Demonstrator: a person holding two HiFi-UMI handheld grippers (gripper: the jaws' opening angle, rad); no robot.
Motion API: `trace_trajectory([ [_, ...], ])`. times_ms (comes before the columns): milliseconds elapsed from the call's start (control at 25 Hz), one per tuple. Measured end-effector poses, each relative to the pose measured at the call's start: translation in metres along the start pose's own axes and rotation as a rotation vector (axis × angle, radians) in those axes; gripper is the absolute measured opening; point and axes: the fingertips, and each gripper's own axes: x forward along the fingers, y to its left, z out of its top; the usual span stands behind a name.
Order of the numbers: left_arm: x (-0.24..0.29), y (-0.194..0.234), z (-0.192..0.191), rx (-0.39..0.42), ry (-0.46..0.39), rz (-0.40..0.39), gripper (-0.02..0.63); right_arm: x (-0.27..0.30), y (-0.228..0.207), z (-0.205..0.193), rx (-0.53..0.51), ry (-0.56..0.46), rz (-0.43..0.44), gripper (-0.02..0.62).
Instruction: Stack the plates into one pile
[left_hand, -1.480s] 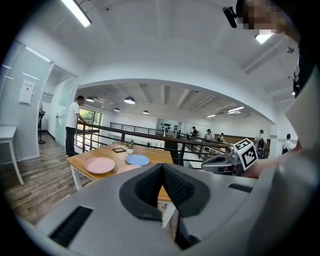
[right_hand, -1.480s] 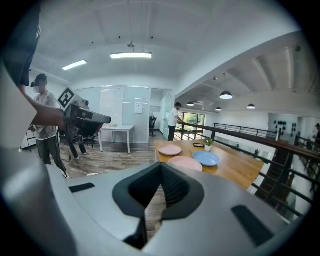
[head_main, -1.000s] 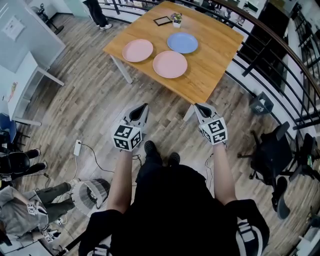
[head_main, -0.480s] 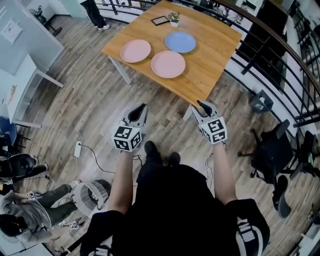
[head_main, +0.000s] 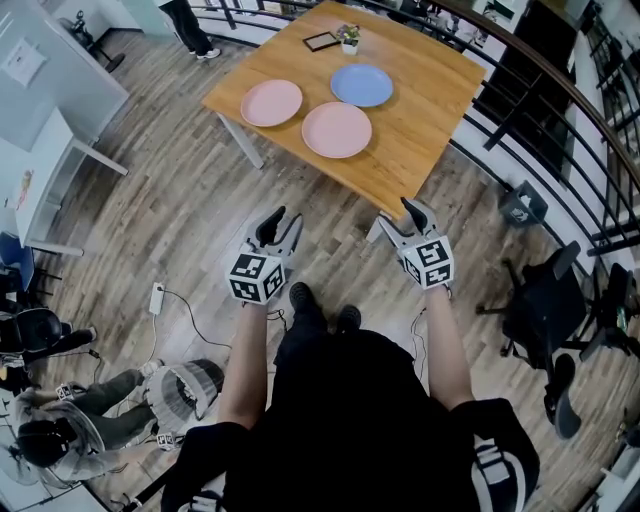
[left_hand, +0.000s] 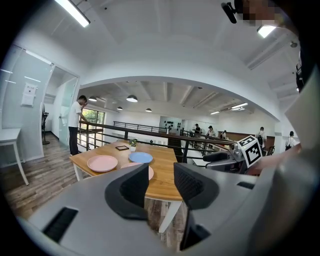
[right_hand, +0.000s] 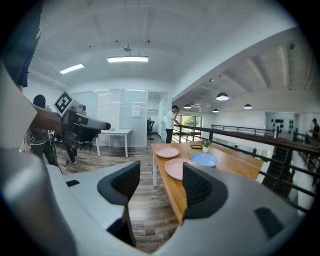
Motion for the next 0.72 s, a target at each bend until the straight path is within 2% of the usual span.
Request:
trace_trajectory([
  [320,0.009,0.013,-0.002,0.016,0.026,0.018,0.204,0.009,-0.005,-0.002,0.019,0.025,-0.008,0.279],
  [720,0.018,0.042,0.003,-0.003,0.046,0.000,0.212,0.029,-0.011,0.005,0.059,0.033,-0.064,0.258],
])
